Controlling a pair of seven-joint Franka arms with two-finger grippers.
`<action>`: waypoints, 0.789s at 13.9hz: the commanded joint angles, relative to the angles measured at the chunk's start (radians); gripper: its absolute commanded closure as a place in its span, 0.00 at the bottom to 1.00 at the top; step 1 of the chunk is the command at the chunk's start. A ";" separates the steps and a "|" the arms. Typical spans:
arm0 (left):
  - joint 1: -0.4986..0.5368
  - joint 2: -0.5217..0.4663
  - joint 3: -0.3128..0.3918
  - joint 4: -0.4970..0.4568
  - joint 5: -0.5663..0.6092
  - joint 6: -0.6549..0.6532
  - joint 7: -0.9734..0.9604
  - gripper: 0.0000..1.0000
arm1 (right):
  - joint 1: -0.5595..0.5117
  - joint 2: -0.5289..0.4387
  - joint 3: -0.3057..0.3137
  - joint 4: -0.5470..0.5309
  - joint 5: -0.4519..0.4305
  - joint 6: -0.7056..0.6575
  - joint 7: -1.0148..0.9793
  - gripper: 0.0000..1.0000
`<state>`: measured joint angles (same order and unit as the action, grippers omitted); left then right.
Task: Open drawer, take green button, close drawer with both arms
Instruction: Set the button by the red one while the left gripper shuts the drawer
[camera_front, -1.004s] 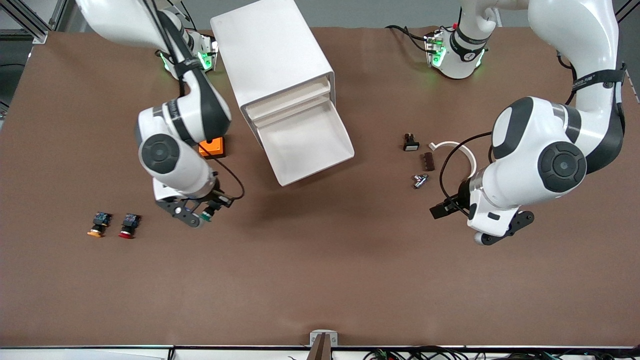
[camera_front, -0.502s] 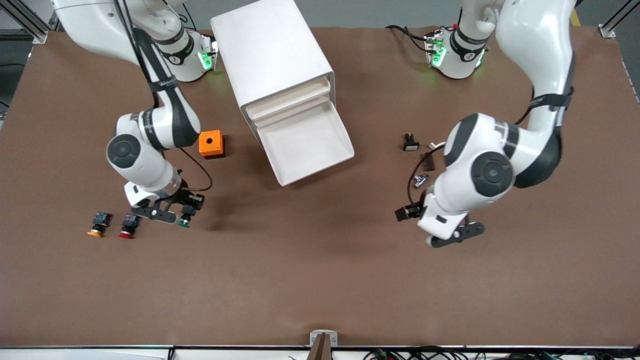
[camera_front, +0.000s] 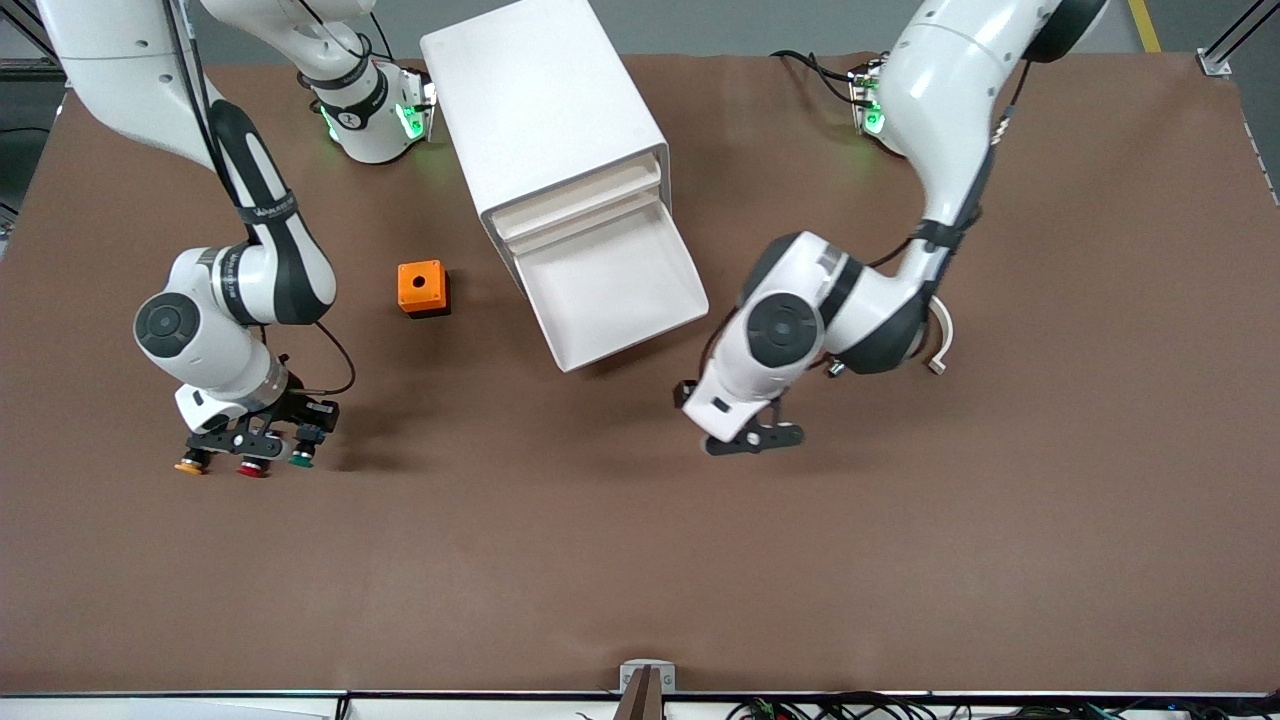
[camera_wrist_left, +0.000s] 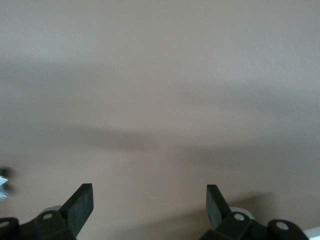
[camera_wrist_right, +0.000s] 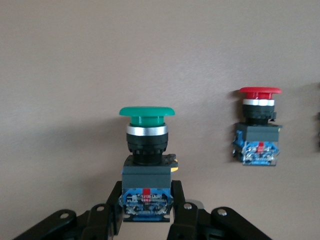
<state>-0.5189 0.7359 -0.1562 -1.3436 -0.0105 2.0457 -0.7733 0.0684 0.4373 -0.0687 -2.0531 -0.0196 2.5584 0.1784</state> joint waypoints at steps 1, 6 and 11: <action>-0.022 0.042 0.003 0.006 0.006 0.063 -0.085 0.01 | -0.033 0.073 0.021 0.062 -0.019 0.019 -0.010 1.00; -0.088 0.068 0.000 0.000 0.000 0.070 -0.266 0.01 | -0.050 0.138 0.021 0.125 -0.019 0.017 -0.010 1.00; -0.158 0.083 0.000 -0.023 0.001 0.070 -0.386 0.01 | -0.053 0.152 0.021 0.125 -0.017 0.016 -0.008 0.93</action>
<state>-0.6570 0.8196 -0.1621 -1.3528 -0.0107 2.1119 -1.1294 0.0402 0.5767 -0.0681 -1.9460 -0.0198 2.5806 0.1712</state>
